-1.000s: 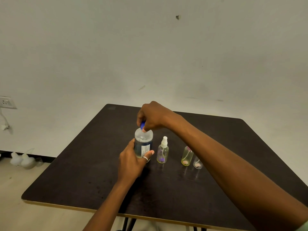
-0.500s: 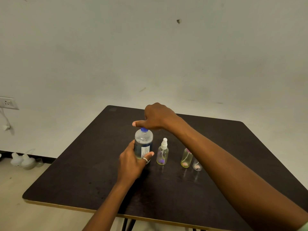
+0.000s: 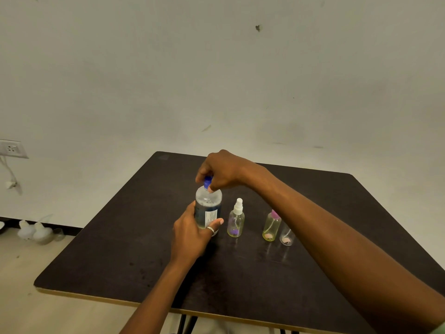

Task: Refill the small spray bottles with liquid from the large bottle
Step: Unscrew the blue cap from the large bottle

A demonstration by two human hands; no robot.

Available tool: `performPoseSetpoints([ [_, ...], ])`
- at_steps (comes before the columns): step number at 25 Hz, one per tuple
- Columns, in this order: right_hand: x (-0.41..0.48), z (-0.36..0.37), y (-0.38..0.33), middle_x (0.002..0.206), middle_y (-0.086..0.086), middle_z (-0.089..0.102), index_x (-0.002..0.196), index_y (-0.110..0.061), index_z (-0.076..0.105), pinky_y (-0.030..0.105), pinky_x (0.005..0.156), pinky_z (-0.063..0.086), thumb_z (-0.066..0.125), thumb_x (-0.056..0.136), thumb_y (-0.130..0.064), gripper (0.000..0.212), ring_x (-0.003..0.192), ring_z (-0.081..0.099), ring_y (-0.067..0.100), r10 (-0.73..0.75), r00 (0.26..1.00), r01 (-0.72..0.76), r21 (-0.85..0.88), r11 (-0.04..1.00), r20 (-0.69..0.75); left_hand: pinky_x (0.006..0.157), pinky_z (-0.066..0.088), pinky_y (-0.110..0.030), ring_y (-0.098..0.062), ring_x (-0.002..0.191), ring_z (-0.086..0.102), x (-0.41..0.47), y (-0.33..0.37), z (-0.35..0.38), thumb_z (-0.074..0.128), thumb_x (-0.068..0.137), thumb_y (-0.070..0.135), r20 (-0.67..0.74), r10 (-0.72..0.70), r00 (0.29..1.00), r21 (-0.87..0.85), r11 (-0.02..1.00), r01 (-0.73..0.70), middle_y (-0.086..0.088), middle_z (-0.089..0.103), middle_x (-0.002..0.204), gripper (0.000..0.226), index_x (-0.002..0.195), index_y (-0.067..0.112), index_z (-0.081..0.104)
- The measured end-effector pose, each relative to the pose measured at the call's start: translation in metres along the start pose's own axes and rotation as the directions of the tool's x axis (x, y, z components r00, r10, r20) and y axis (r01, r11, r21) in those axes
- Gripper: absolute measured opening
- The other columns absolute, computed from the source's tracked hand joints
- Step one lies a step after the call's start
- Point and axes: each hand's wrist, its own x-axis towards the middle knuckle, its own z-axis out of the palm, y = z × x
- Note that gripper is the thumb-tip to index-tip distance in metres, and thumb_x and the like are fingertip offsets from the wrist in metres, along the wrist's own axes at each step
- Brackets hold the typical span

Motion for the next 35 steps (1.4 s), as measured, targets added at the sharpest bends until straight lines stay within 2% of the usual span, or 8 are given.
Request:
performPoseSetpoints([
  [2, 0.001, -0.001, 0.002, 0.115, 0.004, 0.069, 0.117, -0.011, 0.068, 0.028, 0.087, 0.05, 0.075, 0.082, -0.036, 0.044, 0.102, 0.064, 0.02, 0.05, 0.999, -0.05, -0.031, 0.998, 0.001, 0.083, 0.048, -0.017, -0.005, 0.106, 0.061, 0.0, 0.002, -0.001, 0.085, 0.068, 0.047, 0.006, -0.006, 1.0, -0.005, 1.0, 0.006, 0.009, 0.066, 0.12, 0.073, 0.13, 0.024, 0.054],
  [4, 0.004, 0.002, 0.001, 0.078, 0.006, 0.067, 0.08, -0.007, 0.068, 0.029, 0.071, 0.049, 0.066, 0.084, -0.054, 0.048, 0.073, 0.061, 0.019, 0.14, 0.987, -0.143, -0.022, 0.99, -0.077, 0.085, 0.051, -0.021, -0.007, 0.107, 0.063, 0.0, 0.001, 0.0, 0.085, 0.068, 0.047, -0.003, -0.001, 1.0, -0.008, 1.0, 0.001, 0.009, 0.066, 0.119, 0.073, 0.13, 0.024, 0.054],
  [7, 0.006, 0.01, -0.006, 0.053, 0.001, 0.049, 0.053, -0.013, 0.048, 0.028, 0.059, 0.041, 0.061, 0.088, -0.054, 0.055, 0.052, 0.046, 0.013, 0.223, 0.955, -0.237, -0.053, 0.97, -0.196, 0.087, 0.055, -0.026, -0.009, 0.107, 0.065, 0.0, -0.001, 0.0, 0.085, 0.067, 0.048, -0.011, 0.011, 1.0, -0.001, 1.0, -0.011, 0.009, 0.067, 0.118, 0.073, 0.129, 0.026, 0.054],
  [10, 0.006, 0.013, -0.01, 0.057, -0.001, 0.046, 0.056, -0.015, 0.043, 0.025, 0.057, 0.035, 0.065, 0.09, -0.042, 0.048, 0.054, 0.045, 0.012, 0.206, 0.961, -0.225, -0.085, 0.971, -0.187, 0.089, 0.055, -0.029, -0.009, 0.109, 0.064, 0.001, -0.002, 0.0, 0.085, 0.067, 0.049, -0.018, 0.017, 1.0, 0.012, 1.0, -0.017, 0.009, 0.067, 0.121, 0.075, 0.131, 0.026, 0.053],
  [12, 0.006, 0.011, -0.008, 0.065, 0.0, 0.056, 0.065, -0.01, 0.058, 0.024, 0.057, 0.039, 0.069, 0.088, -0.036, 0.036, 0.063, 0.054, 0.017, 0.155, 0.977, -0.168, -0.086, 0.982, -0.147, 0.088, 0.055, -0.028, -0.009, 0.109, 0.063, 0.001, -0.002, 0.001, 0.084, 0.067, 0.05, -0.016, 0.017, 1.0, 0.011, 1.0, -0.017, 0.009, 0.067, 0.12, 0.074, 0.13, 0.027, 0.053],
  [15, 0.005, 0.009, -0.004, 0.094, 0.004, 0.072, 0.097, -0.009, 0.075, 0.027, 0.075, 0.053, 0.073, 0.084, -0.023, 0.019, 0.085, 0.065, 0.019, 0.078, 0.991, -0.084, -0.049, 0.995, -0.112, 0.085, 0.051, -0.021, -0.007, 0.109, 0.063, 0.0, -0.002, 0.001, 0.084, 0.068, 0.05, -0.005, 0.024, 1.0, 0.006, 1.0, -0.024, 0.009, 0.066, 0.121, 0.074, 0.131, 0.026, 0.053],
  [20, 0.005, 0.01, 0.001, 0.107, 0.001, 0.073, 0.101, -0.011, 0.077, 0.029, 0.085, 0.055, 0.073, 0.08, -0.006, 0.022, 0.094, 0.066, 0.015, 0.012, 0.996, -0.009, 0.037, 0.999, -0.093, 0.081, 0.043, -0.009, 0.001, 0.106, 0.055, 0.0, 0.002, 0.0, 0.083, 0.07, 0.048, 0.01, 0.007, 1.0, 0.004, 1.0, -0.007, 0.007, 0.064, 0.126, 0.077, 0.134, 0.023, 0.051],
  [35, 0.012, -0.018, 0.02, 0.099, -0.002, 0.074, 0.102, -0.017, 0.076, 0.025, 0.083, 0.053, 0.077, 0.077, -0.015, 0.025, 0.09, 0.065, 0.01, 0.029, 0.995, -0.021, 0.077, 0.997, -0.098, 0.089, 0.048, -0.02, -0.005, 0.112, 0.061, 0.0, -0.002, 0.001, 0.086, 0.067, 0.047, 0.003, -0.021, 1.0, -0.03, 0.999, 0.021, 0.013, 0.064, 0.123, 0.076, 0.132, 0.029, 0.052],
])
